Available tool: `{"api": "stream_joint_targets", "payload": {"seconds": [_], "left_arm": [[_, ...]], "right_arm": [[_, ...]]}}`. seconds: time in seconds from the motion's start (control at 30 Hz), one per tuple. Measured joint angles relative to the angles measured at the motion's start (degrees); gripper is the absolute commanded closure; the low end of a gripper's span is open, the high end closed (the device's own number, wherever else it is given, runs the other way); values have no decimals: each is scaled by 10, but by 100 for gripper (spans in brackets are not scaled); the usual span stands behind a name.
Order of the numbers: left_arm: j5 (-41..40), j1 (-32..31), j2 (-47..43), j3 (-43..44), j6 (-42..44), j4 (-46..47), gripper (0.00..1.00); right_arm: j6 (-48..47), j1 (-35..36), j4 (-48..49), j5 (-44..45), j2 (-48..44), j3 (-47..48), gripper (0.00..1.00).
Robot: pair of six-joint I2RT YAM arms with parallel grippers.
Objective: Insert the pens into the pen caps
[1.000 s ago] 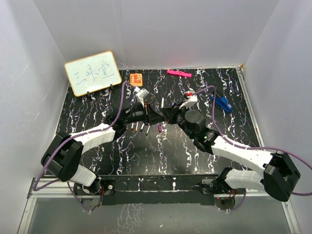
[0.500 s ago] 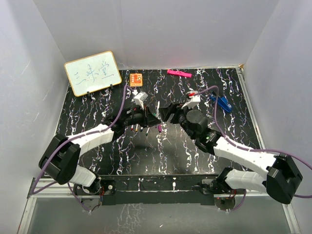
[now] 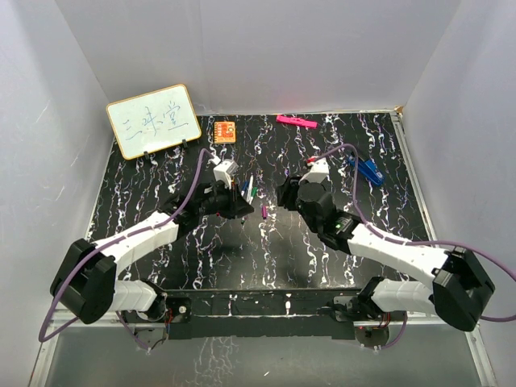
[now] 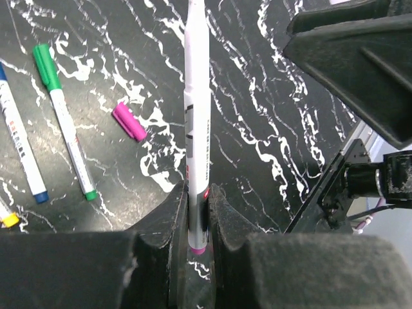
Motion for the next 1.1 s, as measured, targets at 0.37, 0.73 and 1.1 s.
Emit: {"api": "stream_joint_targets", "payload": {"seconds": [0.37,0.73,1.1], "left_arm": [[-24,0,-9,-38,4,-58,100],[-14,0,-8,-44,2,-57,100],[3,0,3,-49,-9,-45,100]], "right_arm": [[7,-1,-96,-33,145,56,55],[-3,-1,-123,-72,238,121,55],[-6,-1,-144,-83,316,153,64]]}}
